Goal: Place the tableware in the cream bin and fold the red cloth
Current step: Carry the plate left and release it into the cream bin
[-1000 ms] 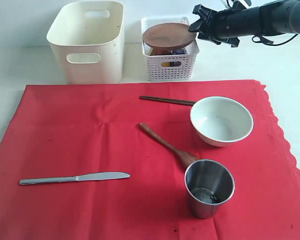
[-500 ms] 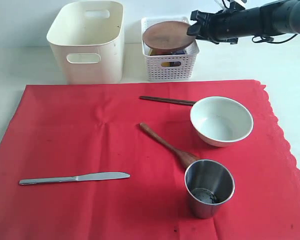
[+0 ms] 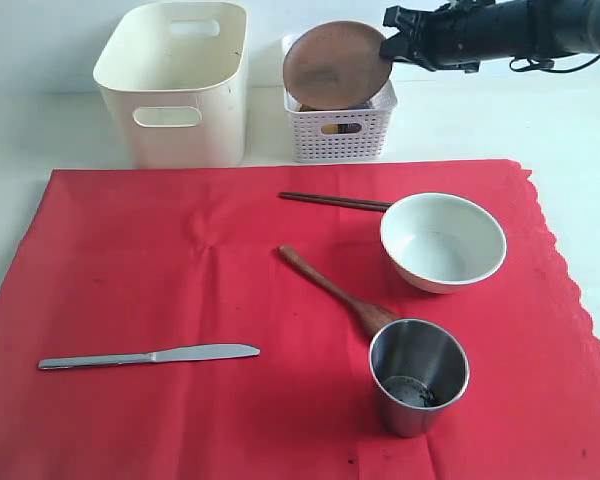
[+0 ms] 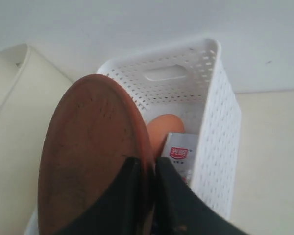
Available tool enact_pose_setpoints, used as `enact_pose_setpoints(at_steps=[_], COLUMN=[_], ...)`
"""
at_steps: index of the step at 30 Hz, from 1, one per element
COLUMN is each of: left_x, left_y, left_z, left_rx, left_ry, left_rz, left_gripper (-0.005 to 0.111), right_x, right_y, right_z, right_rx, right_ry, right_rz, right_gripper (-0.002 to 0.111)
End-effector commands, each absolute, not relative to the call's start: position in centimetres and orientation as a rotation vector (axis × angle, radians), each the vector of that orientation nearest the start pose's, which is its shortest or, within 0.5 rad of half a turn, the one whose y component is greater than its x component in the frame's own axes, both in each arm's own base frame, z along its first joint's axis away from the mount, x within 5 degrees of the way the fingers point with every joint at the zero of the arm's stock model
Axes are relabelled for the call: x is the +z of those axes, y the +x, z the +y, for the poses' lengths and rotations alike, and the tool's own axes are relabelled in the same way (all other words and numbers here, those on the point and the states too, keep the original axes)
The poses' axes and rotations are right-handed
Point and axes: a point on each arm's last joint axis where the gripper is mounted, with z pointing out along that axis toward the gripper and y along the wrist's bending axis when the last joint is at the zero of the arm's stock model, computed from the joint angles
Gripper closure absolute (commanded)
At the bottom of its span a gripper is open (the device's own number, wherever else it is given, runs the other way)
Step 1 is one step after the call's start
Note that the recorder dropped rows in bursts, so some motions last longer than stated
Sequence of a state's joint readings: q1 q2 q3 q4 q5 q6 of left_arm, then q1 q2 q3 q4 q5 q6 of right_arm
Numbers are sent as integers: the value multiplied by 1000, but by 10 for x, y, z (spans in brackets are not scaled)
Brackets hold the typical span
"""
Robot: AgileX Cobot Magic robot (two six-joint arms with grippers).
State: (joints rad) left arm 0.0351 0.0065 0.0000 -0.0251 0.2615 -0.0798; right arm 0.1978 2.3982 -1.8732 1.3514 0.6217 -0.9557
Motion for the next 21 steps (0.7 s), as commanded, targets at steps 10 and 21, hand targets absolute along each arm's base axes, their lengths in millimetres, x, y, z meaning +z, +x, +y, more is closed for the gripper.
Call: enact_pose_setpoints(at_steps=[10, 21], left_x=[190, 190], left_y=[55, 55], left_z=[1, 1], left_rx=[-60, -60], left_ry=[-123, -123], left_rz=[1737, 1737], left_gripper=[105, 105], right_x=[248, 250], right_y=[494, 463], right_z=[160, 243], right_rx=[1164, 1203], right_ry=[-248, -487], right_rz=[1999, 1939], right_gripper=[108, 108])
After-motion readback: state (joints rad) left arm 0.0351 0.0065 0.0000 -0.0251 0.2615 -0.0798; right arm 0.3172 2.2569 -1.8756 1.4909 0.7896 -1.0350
